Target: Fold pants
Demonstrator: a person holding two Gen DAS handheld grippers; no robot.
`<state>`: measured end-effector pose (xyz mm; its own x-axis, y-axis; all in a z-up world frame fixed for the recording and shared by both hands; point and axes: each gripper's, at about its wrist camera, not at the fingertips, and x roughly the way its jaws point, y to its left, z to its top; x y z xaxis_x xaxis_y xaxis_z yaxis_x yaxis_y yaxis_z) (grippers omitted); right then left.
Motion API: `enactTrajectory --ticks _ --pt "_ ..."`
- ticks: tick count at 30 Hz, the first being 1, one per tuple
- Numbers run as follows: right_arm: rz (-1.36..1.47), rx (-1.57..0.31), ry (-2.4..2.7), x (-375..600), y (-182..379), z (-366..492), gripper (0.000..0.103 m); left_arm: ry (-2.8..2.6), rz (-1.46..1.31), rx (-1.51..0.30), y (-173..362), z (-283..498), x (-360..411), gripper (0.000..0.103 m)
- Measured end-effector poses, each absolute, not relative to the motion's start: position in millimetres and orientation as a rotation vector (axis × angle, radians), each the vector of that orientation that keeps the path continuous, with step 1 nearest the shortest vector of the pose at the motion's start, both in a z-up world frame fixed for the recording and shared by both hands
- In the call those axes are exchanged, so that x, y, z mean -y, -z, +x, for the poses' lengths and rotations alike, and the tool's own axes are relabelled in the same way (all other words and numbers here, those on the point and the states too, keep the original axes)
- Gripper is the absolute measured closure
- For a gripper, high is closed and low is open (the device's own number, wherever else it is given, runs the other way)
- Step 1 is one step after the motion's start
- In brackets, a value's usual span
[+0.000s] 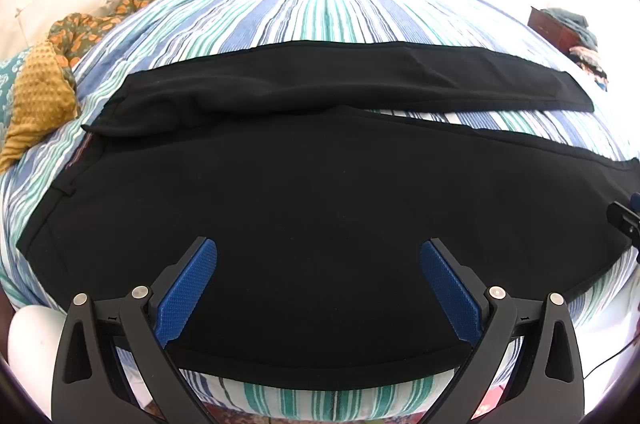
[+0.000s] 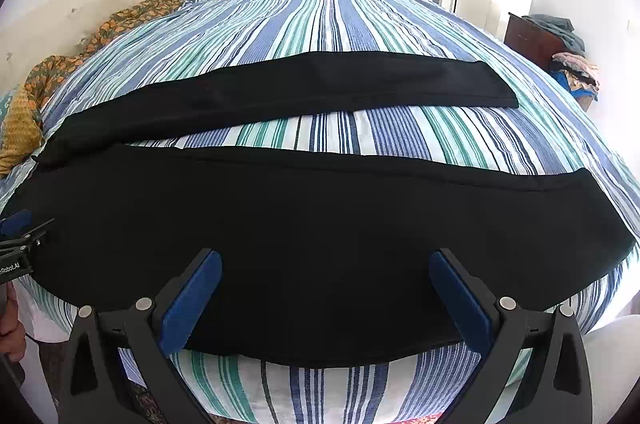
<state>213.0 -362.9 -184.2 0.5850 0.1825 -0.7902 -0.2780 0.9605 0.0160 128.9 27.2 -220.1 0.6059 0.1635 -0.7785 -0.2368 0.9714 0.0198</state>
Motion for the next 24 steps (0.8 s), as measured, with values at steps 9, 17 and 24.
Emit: enactTrajectory --ticks 9,17,24 --pt "-0.132 -0.914 -0.287 356.1 186.1 211.5 0.001 -0.230 -0.089 -0.893 219.9 129.3 -28.0 0.001" --pt "-0.138 -0.911 -0.284 355.1 186.9 211.4 0.001 -0.229 -0.089 -0.895 220.2 130.0 -27.4 0.001" --pt "-0.143 -0.912 -0.284 354.0 187.8 212.0 0.001 -0.229 -0.092 -0.898 221.6 130.5 -27.1 0.001"
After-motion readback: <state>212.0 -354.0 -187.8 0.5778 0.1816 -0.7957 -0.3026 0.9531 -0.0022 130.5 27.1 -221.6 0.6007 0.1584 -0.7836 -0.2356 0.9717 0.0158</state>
